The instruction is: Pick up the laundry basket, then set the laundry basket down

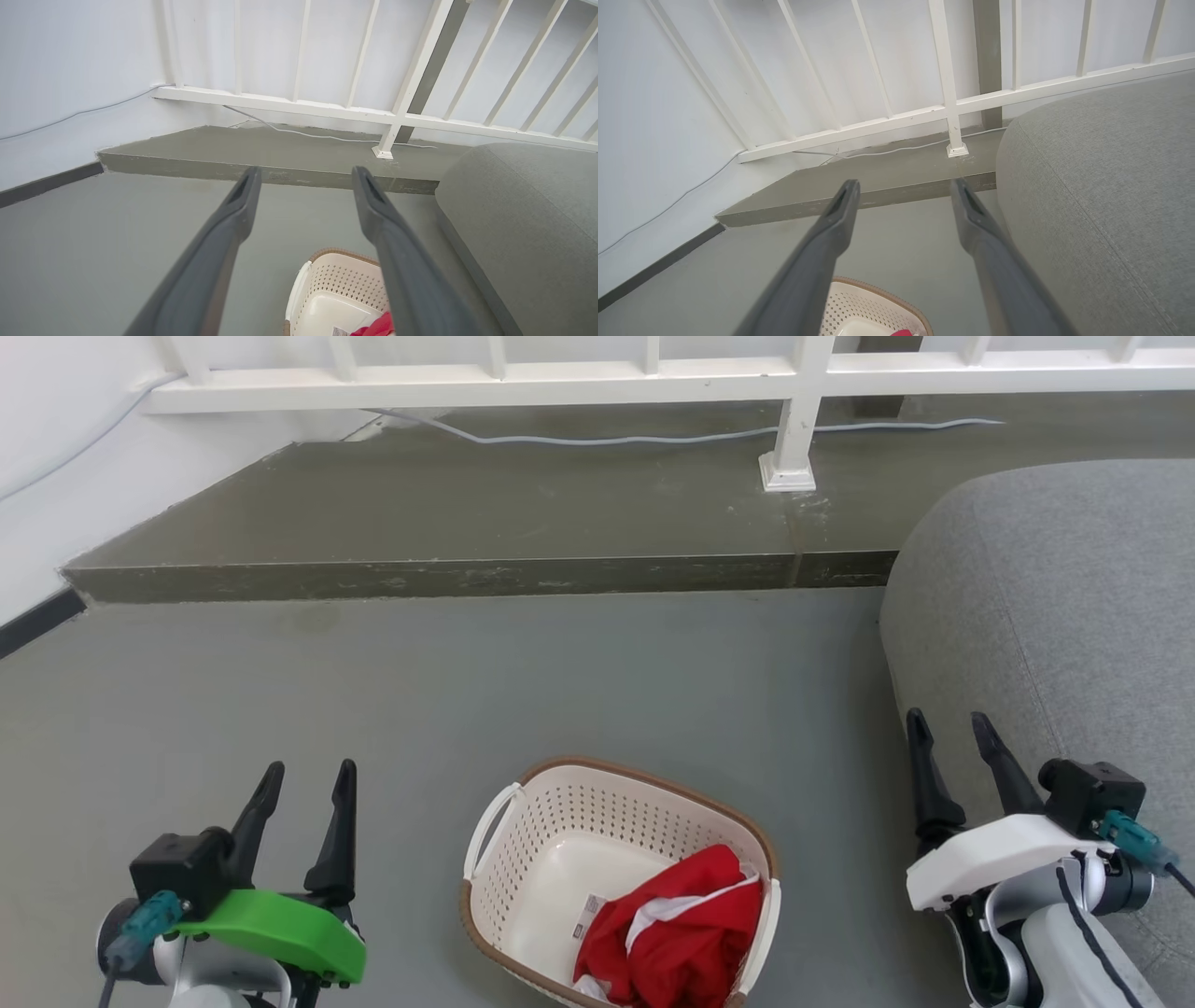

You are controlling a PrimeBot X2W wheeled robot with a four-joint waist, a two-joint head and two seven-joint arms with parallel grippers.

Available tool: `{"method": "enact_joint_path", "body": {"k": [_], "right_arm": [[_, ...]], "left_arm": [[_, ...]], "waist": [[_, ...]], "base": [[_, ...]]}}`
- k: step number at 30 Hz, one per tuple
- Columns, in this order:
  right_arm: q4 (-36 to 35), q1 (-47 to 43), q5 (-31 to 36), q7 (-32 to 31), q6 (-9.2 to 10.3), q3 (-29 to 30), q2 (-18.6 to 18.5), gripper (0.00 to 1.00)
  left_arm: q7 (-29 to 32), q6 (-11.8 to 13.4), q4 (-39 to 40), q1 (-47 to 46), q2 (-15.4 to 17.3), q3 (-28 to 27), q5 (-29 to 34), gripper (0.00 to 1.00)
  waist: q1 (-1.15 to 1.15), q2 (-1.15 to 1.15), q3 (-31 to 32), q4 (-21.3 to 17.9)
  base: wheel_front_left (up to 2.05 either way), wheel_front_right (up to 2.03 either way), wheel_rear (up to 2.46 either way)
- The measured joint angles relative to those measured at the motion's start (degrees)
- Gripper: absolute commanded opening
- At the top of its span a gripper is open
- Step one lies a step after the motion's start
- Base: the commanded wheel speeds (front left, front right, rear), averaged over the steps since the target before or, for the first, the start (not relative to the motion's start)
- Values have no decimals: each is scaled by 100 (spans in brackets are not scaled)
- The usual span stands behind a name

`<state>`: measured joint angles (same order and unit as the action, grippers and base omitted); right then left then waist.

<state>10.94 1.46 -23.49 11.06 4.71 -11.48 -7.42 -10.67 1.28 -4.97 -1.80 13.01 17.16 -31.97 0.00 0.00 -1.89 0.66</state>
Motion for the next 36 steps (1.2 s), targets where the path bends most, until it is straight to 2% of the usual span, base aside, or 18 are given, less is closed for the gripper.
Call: {"method": "enact_joint_path", "body": {"k": [18, 36], "right_arm": [[-7, -46, 1316, 312, 235, -182, 80, 100], [15, -49, 1295, 312, 238, -149, 158, 100]], "left_arm": [[-257, 213, 76, -2, 107, 335, 1148, 100], [-253, 229, 9, -11, 105, 343, 1161, 100]], "waist": [[0, 0, -66, -1], [0, 0, -42, 12]], "base": [[0, 0, 0], [0, 0, 0]]}}
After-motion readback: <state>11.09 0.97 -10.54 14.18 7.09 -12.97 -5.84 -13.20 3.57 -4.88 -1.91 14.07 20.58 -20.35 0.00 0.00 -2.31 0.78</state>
